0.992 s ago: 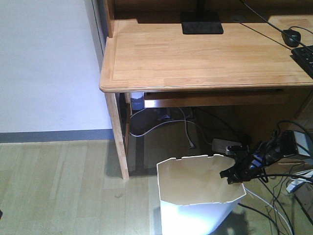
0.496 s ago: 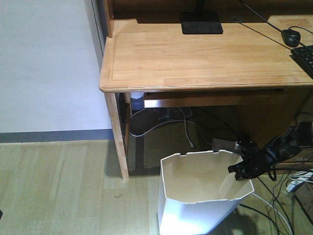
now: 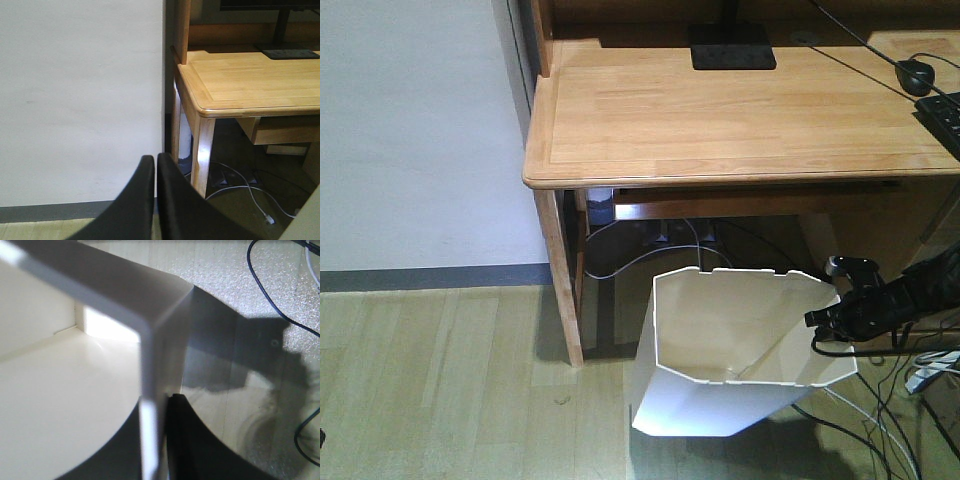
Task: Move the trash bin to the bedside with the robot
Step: 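Lift and drag the bin out from under the desk with the right gripper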
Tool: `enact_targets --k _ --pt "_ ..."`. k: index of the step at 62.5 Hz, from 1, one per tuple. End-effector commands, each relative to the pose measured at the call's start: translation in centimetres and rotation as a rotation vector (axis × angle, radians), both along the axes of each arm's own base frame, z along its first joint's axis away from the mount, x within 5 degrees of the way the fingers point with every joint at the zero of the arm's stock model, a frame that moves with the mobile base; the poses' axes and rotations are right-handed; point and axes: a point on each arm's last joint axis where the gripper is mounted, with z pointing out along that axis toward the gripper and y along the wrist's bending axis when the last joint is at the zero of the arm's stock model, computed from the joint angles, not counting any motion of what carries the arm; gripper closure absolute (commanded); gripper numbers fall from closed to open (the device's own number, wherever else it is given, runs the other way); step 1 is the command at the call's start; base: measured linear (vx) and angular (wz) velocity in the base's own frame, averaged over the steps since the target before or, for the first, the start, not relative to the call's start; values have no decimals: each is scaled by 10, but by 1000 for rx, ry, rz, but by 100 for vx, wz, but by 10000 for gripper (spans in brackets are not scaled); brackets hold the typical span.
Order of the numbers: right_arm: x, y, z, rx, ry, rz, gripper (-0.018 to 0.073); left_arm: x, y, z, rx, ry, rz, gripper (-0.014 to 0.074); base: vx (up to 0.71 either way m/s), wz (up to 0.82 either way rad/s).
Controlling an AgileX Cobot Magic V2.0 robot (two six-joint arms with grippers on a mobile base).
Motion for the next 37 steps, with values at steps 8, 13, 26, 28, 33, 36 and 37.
enact_targets --k 8,13,26,28,33,36,37 --pt "-18 17 70 139 -53 72 564 1 0 1 -8 -65 -4 602 0 0" --pt "-28 21 78 144 -62 83 564 1 0 1 -8 -65 -4 602 0 0" --pt "-35 25 83 167 -63 67 564 1 0 1 -8 -65 -4 602 0 0" --pt "-35 25 83 171 -62 68 564 1 0 1 -8 -65 -4 602 0 0" --pt "-36 26 84 180 -61 67 564 1 0 1 -8 -65 -4 602 0 0" --pt "-36 26 84 179 -60 68 564 1 0 1 -8 -65 -4 602 0 0" --pt "-36 26 84 179 -60 68 564 1 0 1 -8 -65 -4 602 0 0"
